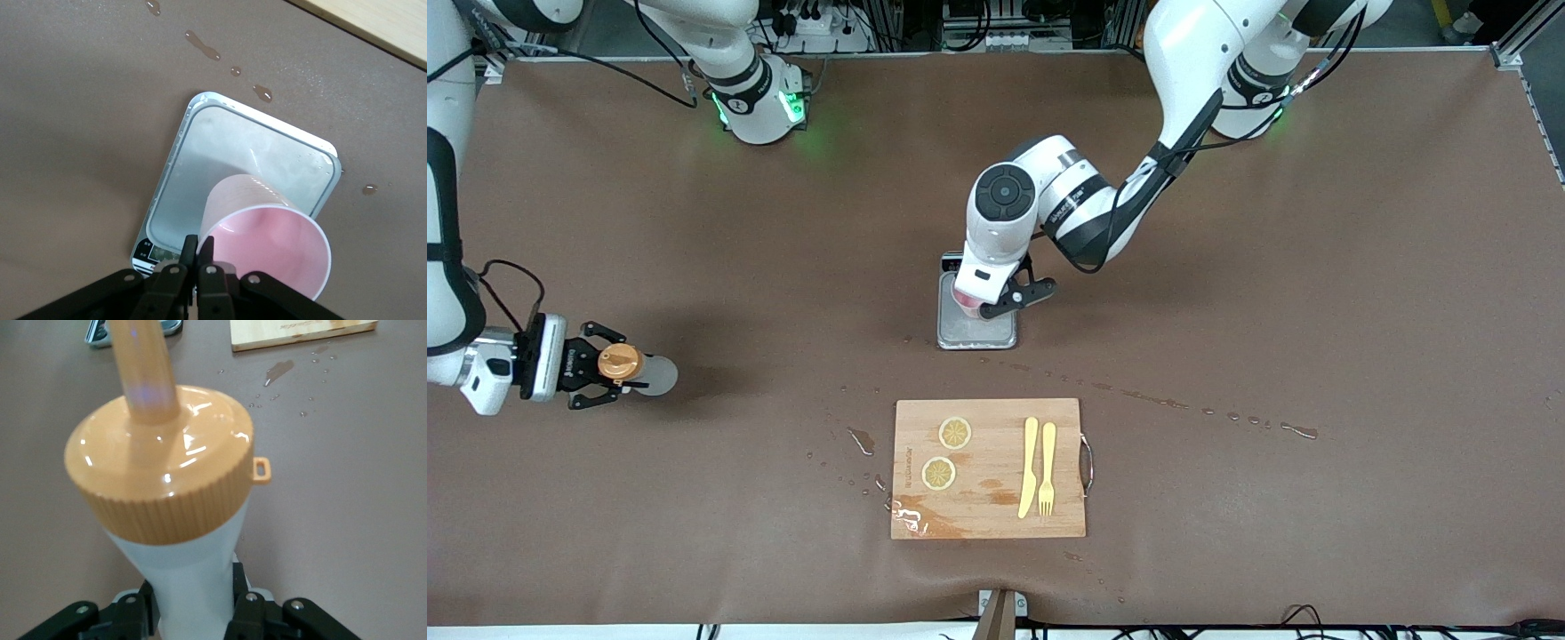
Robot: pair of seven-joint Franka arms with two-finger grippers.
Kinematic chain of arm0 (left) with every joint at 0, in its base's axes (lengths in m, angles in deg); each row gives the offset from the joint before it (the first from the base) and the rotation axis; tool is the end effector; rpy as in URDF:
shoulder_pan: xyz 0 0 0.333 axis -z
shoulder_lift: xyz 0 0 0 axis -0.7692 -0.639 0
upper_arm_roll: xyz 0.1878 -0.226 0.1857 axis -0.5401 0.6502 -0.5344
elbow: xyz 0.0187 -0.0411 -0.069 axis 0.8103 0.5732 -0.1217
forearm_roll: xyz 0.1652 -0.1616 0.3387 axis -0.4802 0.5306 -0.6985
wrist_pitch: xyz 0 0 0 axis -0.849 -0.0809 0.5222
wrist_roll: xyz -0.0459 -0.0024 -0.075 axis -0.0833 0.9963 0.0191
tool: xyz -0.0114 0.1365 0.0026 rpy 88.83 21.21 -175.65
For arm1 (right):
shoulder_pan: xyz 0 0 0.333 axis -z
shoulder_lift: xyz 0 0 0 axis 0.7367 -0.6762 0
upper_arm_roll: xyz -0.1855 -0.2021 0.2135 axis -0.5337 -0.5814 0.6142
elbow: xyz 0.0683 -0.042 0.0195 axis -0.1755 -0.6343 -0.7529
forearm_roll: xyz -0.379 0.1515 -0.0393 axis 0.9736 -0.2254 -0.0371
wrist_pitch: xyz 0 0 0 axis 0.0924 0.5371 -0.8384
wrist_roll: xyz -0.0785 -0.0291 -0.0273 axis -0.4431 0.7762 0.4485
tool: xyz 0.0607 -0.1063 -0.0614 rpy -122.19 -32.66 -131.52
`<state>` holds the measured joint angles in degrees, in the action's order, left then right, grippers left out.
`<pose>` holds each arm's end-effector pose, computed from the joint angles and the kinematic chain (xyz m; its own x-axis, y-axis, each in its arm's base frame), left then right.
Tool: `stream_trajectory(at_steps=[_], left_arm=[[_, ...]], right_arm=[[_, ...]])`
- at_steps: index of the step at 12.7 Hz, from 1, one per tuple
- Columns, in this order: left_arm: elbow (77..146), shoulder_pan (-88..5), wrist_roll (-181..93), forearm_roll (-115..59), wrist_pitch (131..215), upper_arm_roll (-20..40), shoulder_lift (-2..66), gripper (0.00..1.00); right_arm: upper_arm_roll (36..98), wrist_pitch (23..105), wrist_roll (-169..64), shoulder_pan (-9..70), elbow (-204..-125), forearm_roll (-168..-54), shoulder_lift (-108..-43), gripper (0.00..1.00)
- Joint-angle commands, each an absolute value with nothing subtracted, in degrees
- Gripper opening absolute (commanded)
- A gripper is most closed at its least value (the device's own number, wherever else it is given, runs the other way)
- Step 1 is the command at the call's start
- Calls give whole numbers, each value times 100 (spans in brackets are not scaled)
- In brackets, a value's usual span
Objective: Add sauce to pink cup with both arms
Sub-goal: 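Carry the pink cup onto the metal scale with the left gripper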
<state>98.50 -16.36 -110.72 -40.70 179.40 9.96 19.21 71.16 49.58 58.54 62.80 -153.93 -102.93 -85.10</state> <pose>0.4878 -0.5610 0.2714 0.9128 0.3848 -0.1365 0.3934 -0.9184 0.0417 0.6753 -0.1417 0.2949 0.0642 0.8519 0.5197 0.9883 0.0179 -0.1515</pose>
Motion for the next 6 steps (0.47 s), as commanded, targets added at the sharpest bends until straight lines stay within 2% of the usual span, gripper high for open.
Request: stream_trajectory(at_steps=[1, 3, 4, 5, 6], left_arm=[[9679, -1548, -11227, -4208, 18045, 930, 1797, 0], [9679, -1556, -11210, -4208, 18046, 930, 1797, 24], [9679, -1556, -11210, -4208, 18046, 930, 1797, 55], [9679, -1565, -11210, -4234, 18046, 921, 1832, 100], [9688, -1583, -11218, -4339, 18037, 904, 1885, 100]], right_arm=[[7090, 4680, 5055, 5583, -15202, -9466, -8069, 20], [7072, 4408, 4545, 5081, -15202, -9159, -7884, 21], [7089, 4329, 4333, 4896, -15202, -8974, -7804, 21], [7090, 4198, 4218, 4729, -15202, -8911, -7769, 21], [7072, 4135, 4191, 4571, -15202, -8858, -7769, 21]])
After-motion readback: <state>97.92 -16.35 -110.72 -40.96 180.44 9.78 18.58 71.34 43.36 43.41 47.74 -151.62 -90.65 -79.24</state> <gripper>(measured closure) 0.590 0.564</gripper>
